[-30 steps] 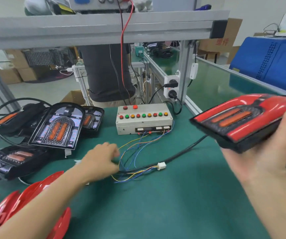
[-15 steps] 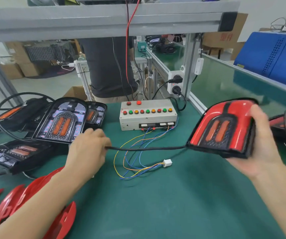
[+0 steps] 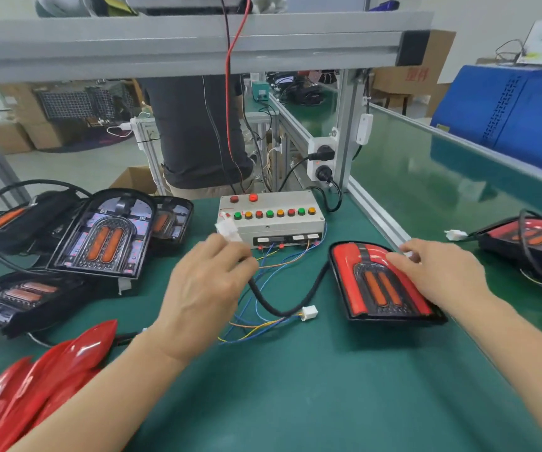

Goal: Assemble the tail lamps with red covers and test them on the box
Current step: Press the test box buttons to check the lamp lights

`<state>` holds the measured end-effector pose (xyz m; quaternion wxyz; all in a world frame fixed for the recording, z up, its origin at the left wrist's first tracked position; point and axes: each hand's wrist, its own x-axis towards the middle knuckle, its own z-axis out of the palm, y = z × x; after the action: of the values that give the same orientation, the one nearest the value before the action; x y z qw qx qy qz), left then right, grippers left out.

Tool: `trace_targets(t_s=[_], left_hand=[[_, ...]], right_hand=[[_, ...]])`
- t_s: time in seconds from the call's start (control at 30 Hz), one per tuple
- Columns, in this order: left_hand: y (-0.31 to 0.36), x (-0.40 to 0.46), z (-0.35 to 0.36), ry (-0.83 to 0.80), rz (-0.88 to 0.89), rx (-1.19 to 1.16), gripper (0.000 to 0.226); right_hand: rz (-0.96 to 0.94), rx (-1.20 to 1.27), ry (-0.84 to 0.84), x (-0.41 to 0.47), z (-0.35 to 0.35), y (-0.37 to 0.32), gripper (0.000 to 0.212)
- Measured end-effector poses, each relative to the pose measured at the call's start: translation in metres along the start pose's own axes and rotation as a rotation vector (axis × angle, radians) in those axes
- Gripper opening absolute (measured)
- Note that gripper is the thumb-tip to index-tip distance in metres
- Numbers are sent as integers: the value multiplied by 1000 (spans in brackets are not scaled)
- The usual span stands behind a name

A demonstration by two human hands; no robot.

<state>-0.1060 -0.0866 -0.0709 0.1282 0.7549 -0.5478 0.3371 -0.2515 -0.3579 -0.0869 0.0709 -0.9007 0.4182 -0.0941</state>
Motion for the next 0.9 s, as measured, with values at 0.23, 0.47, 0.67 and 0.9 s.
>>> trace_targets(t_s=[0.23,0.47,0.67,0.9], left_hand=[[24,12,9,15,22,-197,32],[29,17,7,-3,-239,-724,32],[33,31,6,-181,-166,-863,31],[26,25,17,101,-483,-1101,26]], right_hand=[[-438,1093,-254,-49,-14,-73,22],[-393,1476,-558,-65,-12,-110,30],[-234,1511,-635,-56,-15,-113,35],[-69,1689,-447,-28,-26,-110,20]])
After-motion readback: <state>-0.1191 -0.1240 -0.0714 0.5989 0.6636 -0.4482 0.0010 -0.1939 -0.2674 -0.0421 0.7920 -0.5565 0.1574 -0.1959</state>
